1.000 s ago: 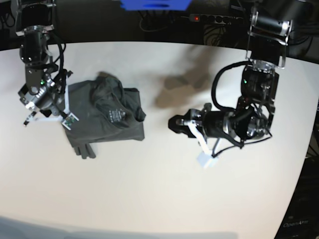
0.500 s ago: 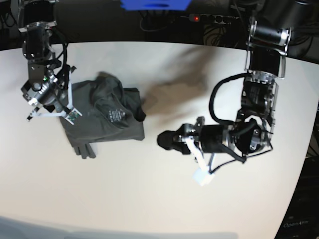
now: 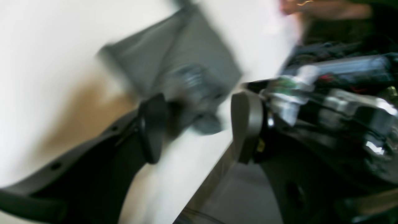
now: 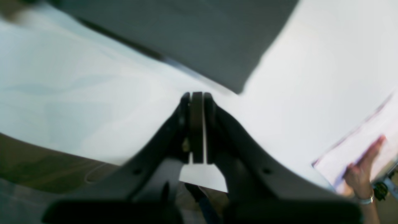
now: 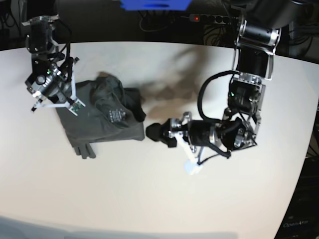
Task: Fold the T-shirt properly
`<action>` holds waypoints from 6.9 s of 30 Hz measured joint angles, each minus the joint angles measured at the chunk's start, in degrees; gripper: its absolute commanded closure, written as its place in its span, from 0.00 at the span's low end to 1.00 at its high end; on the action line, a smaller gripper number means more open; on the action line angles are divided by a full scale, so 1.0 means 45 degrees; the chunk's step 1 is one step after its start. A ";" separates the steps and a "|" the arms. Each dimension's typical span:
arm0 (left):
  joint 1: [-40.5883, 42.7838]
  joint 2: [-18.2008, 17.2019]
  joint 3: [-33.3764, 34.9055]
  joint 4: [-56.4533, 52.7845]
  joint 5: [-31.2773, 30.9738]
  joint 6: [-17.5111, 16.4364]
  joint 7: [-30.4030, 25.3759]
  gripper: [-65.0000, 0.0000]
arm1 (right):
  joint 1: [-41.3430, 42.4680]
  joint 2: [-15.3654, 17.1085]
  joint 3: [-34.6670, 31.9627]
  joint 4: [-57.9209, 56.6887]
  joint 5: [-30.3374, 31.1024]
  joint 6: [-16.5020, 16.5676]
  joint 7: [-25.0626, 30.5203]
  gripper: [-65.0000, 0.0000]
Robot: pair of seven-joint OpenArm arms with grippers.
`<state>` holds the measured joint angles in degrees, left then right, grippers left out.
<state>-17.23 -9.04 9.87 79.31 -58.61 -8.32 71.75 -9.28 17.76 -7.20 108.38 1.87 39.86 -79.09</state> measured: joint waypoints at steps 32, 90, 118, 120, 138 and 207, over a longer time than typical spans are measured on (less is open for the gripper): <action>-0.1020 0.0529 0.2463 -0.1530 0.1185 -0.0005 -0.1530 0.49 | -0.0136 -0.0204 0.0000 -0.0146 -0.0097 -0.0005 0.0034 1.00; -0.1462 0.0850 0.3619 -0.2307 0.2380 -0.0019 -0.1520 0.49 | -0.0136 -0.0457 0.0015 -0.0146 0.0000 -0.0005 0.0087 1.00; -0.1647 0.1010 0.3512 -0.2817 0.2361 -0.0058 -0.2574 0.96 | -0.0165 -0.0461 0.0015 -0.0146 0.0000 -0.0005 0.0087 1.00; -0.1792 0.1098 0.3507 -0.2720 0.2210 -0.0063 -0.2574 0.96 | -0.0165 -0.0461 0.0015 -0.0146 -0.0005 -0.0005 0.0087 1.00; -0.2943 0.0461 0.3521 -0.2739 0.1093 -0.0034 -0.2531 0.96 | -0.0126 -0.0423 0.0029 -0.0146 0.0000 -0.0005 0.0078 1.00; -0.2919 -0.0078 0.3589 -0.4658 0.3162 -0.1205 -0.3128 0.97 | 0.2939 0.0461 -0.1409 -0.5066 -0.0228 -0.0063 0.5561 1.00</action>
<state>-30.37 -9.39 26.02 58.35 -44.38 -13.74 57.67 3.95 19.84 -13.54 85.58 0.84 39.57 -54.06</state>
